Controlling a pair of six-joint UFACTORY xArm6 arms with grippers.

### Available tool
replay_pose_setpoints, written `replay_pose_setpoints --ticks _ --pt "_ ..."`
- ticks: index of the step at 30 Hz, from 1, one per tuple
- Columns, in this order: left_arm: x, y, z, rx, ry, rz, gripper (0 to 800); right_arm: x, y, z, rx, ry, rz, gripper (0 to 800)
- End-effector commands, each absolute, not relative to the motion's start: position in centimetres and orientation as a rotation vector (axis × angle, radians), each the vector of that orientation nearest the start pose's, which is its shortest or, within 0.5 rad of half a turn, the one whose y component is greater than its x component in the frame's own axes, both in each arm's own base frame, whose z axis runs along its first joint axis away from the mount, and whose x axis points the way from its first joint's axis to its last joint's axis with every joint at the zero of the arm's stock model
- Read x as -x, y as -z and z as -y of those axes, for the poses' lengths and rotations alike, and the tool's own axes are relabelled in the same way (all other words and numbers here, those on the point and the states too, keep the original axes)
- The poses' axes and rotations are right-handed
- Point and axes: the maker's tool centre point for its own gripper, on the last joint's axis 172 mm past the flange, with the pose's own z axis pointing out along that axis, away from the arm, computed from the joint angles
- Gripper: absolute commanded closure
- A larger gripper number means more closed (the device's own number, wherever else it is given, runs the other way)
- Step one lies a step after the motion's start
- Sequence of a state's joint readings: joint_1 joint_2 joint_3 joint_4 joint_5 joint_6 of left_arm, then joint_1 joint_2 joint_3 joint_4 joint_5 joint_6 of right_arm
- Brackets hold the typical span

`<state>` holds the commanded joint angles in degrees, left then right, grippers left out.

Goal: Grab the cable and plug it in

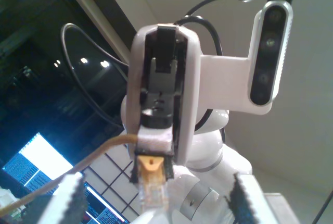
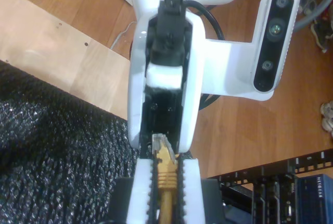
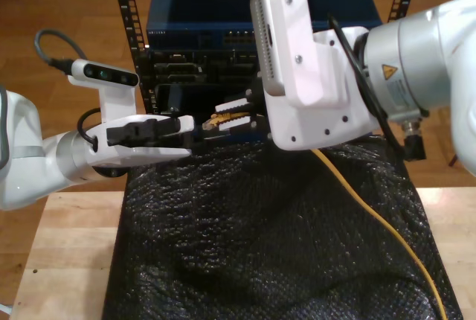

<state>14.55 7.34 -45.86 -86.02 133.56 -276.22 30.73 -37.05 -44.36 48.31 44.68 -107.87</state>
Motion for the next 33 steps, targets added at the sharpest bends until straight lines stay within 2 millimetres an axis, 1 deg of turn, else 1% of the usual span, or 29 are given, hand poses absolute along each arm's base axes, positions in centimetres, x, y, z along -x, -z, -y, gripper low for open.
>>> replay_pose_setpoints --ticks 1,4,6,9,12,15,19,22,24,26,29,31,33 --pt "-32.3 -41.4 17.1 -0.915 -0.344 0.509 52 -33.7 -42.6 -31.7 -1.626 -1.530 -2.510 800" --pt "-32.7 -41.0 17.2 -0.936 -0.355 0.507 47 -34.6 -43.0 -31.8 -1.662 -1.550 -2.489 800" --pt "-33.1 -40.6 17.4 -0.957 -0.364 0.503 32 -35.4 -43.1 -31.4 -1.706 -1.559 -2.461 800" --pt "-33.7 -40.1 17.5 -0.991 -0.382 0.500 16 -36.7 -43.9 -30.0 -1.811 -1.572 -2.384 800" --pt "-34.4 -40.0 17.5 -1.023 -0.407 0.511 15 -38.1 -43.8 -28.4 -1.898 -1.560 -2.324 800" --pt "-35.5 -39.6 17.1 -1.064 -0.440 0.516 13 -39.1 -43.1 -27.3 -1.953 -1.534 -2.305 800" --pt "-36.7 -39.5 16.6 -1.105 -0.478 0.526 10 -39.7 -42.0 -25.9 -2.079 -1.490 -2.277 800" --pt "-37.6 -39.7 15.8 -1.131 -0.509 0.539 6 -40.5 -41.2 -23.8 -2.158 -1.463 -2.231 800" --pt "-37.8 -39.5 15.3 -1.154 -0.514 0.553 5 -41.0 -40.1 -22.4 -2.215 -1.433 -2.203 800" --pt "-38.1 -38.9 14.9 -1.195 -0.514 0.572 3 -41.4 -39.4 -21.5 -2.247 -1.407 -2.192 800" --pt "-38.7 -37.7 13.9 -1.273 -0.522 0.603 3 -41.7 -38.9 -20.2 -2.282 -1.386 -2.167 800" --pt "-39.1 -36.9 13.1 -1.319 -0.530 0.624 2 -42.0 -37.8 -19.0 -2.339 -1.355 -2.149 800" --pt "-39.5 -36.5 12.1 -1.364 -0.553 0.658 2 -41.9 -36.7 -18.1 -2.420 -1.317 -2.136 800"
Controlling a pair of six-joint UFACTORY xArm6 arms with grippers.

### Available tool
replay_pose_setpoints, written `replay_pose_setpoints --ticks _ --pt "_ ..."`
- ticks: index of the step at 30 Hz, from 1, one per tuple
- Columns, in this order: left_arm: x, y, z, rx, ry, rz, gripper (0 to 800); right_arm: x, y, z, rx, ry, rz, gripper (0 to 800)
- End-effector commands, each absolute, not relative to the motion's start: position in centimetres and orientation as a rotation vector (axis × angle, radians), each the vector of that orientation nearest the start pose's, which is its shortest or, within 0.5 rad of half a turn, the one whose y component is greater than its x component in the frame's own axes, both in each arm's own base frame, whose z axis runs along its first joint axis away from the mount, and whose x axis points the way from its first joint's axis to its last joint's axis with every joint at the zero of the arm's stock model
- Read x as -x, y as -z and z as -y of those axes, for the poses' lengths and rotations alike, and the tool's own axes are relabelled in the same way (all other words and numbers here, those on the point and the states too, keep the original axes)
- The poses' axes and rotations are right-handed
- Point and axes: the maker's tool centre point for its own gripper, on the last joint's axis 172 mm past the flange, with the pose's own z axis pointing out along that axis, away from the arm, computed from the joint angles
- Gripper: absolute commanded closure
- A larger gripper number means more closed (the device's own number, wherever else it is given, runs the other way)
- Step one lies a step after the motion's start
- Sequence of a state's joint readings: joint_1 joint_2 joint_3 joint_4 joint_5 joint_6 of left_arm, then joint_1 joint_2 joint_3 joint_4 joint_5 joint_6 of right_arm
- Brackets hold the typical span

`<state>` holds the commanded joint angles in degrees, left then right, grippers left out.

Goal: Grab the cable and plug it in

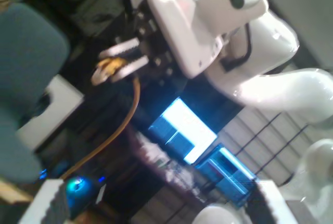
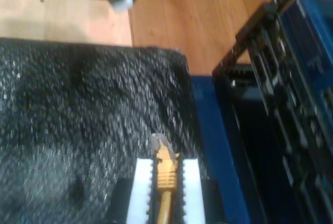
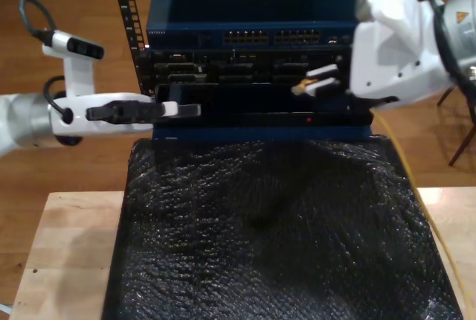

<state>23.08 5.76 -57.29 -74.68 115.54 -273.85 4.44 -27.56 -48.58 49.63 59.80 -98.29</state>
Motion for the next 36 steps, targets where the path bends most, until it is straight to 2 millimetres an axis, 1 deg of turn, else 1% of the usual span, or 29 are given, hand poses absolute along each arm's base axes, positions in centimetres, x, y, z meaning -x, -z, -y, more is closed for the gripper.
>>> replay_pose_setpoints --ticks 2,5,8,10,13,15,18,22,25,27,30,33,36 --pt "-39.7 -35.7 11.0 -1.416 -0.564 0.694 2 -41.6 -35.7 -17.7 1.954 1.005 1.686 800" --pt "-39.5 -34.6 8.8 -1.498 -0.562 0.756 2 -41.7 -34.0 -17.0 1.986 0.942 1.673 800" --pt "-39.2 -34.4 7.0 -1.538 -0.590 0.826 2 -41.7 -32.1 -16.4 2.020 0.872 1.673 800" --pt "-39.2 -34.5 5.4 -1.559 -0.637 0.869 2 -41.7 -31.1 -16.1 2.045 0.827 1.663 800" --pt "-39.4 -34.7 2.8 -1.581 -0.730 0.986 2 -41.6 -30.2 -15.8 2.061 0.794 1.661 800" --pt "-39.1 -34.4 1.1 -1.595 -0.772 1.077 2 -41.4 -29.5 -15.7 2.065 0.776 1.653 800" --pt "-38.2 -33.6 -1.6 -1.642 -0.763 1.180 2 -41.1 -28.9 -15.7 2.071 0.762 1.637 800" --pt "-36.5 -32.5 -5.3 -1.705 -0.717 1.308 2 -41.1 -28.7 -15.6 2.079 0.753 1.635 800" --pt "-35.0 -32.1 -7.8 -1.739 -0.689 1.410 2 -41.0 -28.4 -15.4 2.083 0.741 1.642 800" --pt "-34.1 -32.0 -9.0 -1.750 -0.669 1.475 1 -41.0 -28.3 -15.4 2.084 0.736 1.642 800" --pt "-32.6 -31.9 -10.9 -1.766 -0.629 1.556 1 -40.7 -27.4 -15.3 2.087 0.713 1.634 800" --pt "-31.3 -31.9 -12.2 -1.769 -0.591 1.642 1 -40.6 -26.7 -15.3 2.088 0.693 1.630 800" --pt "-29.5 -31.7 -14.0 -1.778 -0.547 1.703 1 -40.6 -25.9 -15.2 2.092 0.672 1.620 800"
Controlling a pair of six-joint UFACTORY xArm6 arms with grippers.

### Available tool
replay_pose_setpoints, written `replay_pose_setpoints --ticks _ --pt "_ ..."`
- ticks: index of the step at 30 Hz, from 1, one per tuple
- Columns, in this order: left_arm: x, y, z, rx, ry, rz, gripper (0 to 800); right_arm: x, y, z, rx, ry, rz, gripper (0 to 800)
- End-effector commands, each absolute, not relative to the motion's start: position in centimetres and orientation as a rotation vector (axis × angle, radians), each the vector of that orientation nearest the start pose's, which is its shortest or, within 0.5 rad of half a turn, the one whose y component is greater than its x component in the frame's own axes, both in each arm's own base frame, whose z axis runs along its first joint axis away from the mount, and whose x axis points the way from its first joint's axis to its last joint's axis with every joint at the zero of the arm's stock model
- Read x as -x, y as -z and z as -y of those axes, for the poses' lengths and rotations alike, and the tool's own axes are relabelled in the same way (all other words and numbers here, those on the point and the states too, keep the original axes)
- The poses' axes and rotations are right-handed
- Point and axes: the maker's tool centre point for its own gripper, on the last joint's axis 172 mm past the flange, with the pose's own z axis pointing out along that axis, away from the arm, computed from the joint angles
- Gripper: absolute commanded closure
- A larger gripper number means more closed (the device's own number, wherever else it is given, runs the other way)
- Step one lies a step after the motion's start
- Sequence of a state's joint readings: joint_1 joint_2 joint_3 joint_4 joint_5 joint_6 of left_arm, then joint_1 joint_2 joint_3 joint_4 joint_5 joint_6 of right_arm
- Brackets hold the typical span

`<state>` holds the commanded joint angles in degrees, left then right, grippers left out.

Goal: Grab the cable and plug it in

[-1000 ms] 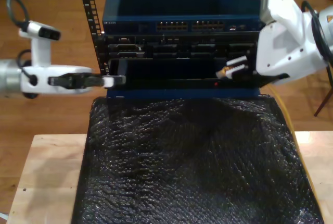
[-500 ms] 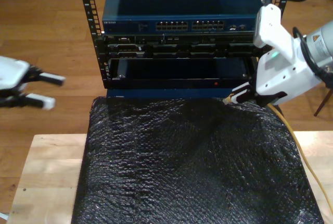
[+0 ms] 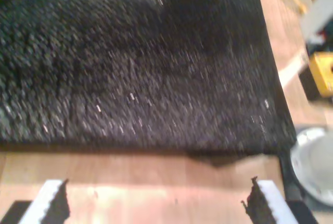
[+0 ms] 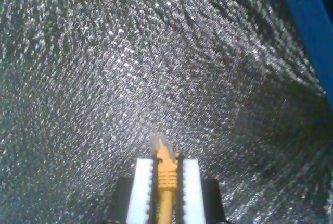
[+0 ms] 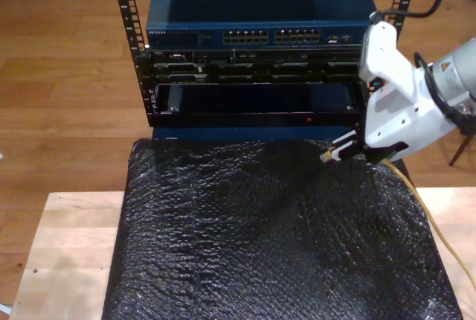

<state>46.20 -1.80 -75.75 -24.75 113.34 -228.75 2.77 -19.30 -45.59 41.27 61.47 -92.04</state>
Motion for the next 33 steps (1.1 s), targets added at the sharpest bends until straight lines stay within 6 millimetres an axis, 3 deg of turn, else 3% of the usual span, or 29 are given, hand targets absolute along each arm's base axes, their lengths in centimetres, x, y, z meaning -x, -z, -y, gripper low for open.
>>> replay_pose_setpoints --ticks 9,13,24,33 --pt "-24.0 -30.4 -19.6 -1.783 -0.478 1.799 1 -40.4 -25.2 -14.9 2.101 0.650 1.629 800" --pt "-21.6 -29.6 -21.1 -1.768 -0.466 1.813 1 -40.5 -25.1 -14.8 2.102 0.649 1.630 800" --pt "-15.2 -25.7 -22.6 -1.762 -0.575 1.771 1 -40.0 -24.2 -14.6 2.105 0.623 1.626 800" --pt "-11.0 -22.1 -20.9 -1.739 -0.515 1.802 1 -39.8 -23.8 -14.1 2.115 0.608 1.633 800"
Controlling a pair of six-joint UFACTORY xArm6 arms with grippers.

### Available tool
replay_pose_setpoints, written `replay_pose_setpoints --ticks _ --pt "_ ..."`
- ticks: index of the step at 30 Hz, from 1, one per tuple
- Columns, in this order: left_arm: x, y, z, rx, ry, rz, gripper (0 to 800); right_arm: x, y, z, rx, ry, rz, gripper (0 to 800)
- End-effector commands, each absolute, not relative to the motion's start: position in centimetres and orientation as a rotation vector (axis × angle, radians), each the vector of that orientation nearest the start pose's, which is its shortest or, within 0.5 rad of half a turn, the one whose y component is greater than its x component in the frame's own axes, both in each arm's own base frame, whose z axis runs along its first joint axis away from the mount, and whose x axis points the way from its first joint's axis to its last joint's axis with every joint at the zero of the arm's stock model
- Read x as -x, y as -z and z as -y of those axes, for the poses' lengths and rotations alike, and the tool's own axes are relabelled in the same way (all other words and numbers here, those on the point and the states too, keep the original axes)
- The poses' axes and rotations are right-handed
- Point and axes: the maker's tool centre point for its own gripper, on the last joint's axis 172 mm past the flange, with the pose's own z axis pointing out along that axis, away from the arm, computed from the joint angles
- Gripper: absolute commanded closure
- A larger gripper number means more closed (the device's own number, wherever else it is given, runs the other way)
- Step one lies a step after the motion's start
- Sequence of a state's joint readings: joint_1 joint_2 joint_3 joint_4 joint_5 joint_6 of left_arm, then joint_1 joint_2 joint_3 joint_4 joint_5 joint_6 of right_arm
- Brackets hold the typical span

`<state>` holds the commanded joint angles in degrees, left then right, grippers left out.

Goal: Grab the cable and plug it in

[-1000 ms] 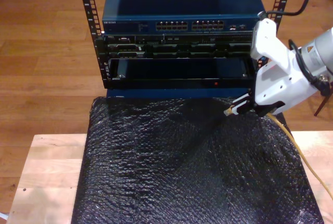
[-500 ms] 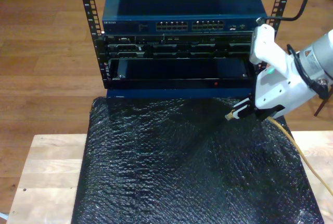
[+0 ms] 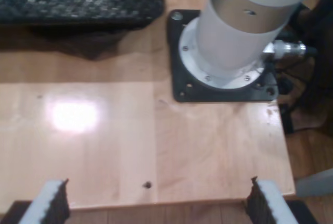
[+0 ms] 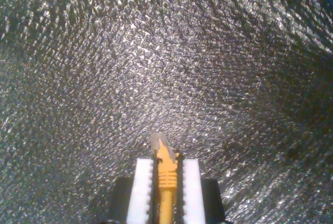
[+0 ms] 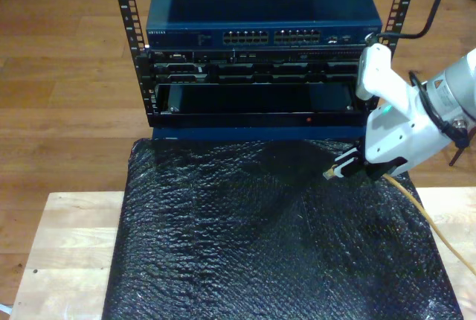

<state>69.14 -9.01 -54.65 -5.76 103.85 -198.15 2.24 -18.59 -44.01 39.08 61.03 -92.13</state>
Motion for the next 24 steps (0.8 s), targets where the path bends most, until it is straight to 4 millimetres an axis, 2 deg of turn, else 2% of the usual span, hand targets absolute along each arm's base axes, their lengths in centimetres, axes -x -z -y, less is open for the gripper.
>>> replay_pose_setpoints --ticks 6,14,21,24 --pt "-8.7 -18.7 -19.2 -1.765 -0.559 1.797 1 -39.6 -23.2 -13.7 2.123 0.593 1.623 800" --pt "-5.7 -17.1 -15.9 -1.725 -0.504 1.778 1 -39.5 -22.7 -12.8 2.141 0.587 1.602 800" --pt "-4.0 -15.4 -13.0 -1.681 -0.488 1.782 1 -39.2 -22.4 -12.6 2.144 0.577 1.605 800" --pt "-3.8 -14.8 -12.8 -1.688 -0.475 1.795 1 -39.0 -22.2 -12.4 2.145 0.568 1.610 800"
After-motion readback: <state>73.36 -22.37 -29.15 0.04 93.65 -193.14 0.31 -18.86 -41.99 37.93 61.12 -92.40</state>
